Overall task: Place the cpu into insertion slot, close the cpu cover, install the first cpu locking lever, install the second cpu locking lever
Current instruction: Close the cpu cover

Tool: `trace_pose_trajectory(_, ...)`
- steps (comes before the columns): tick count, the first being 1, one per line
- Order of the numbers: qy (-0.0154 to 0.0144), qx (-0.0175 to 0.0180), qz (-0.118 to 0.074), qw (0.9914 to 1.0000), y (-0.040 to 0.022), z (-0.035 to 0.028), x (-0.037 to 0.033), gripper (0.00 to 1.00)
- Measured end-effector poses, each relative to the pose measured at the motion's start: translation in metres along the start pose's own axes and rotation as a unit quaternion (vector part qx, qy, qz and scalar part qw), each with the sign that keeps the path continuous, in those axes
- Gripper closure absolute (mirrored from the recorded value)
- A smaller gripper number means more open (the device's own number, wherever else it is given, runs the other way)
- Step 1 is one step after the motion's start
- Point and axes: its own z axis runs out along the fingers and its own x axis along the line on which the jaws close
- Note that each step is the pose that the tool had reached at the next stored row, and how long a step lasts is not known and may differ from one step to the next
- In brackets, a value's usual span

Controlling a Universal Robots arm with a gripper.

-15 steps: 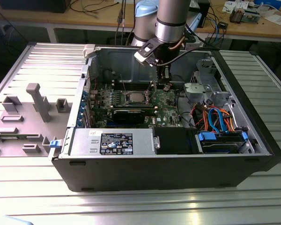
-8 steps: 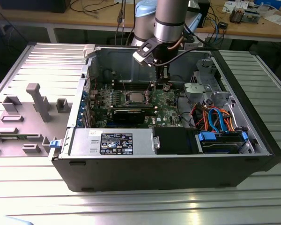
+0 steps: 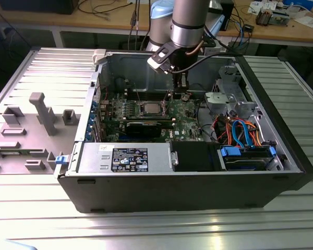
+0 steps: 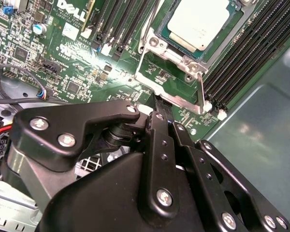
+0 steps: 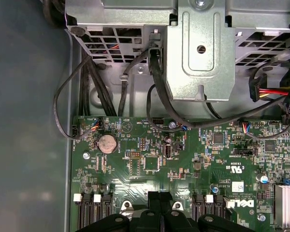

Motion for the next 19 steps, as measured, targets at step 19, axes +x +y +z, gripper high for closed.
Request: trace_pose_trajectory(19,0.0000,0.0000,0.000,1.00000,-0.0072,-0.0001,0.0002,0.89)
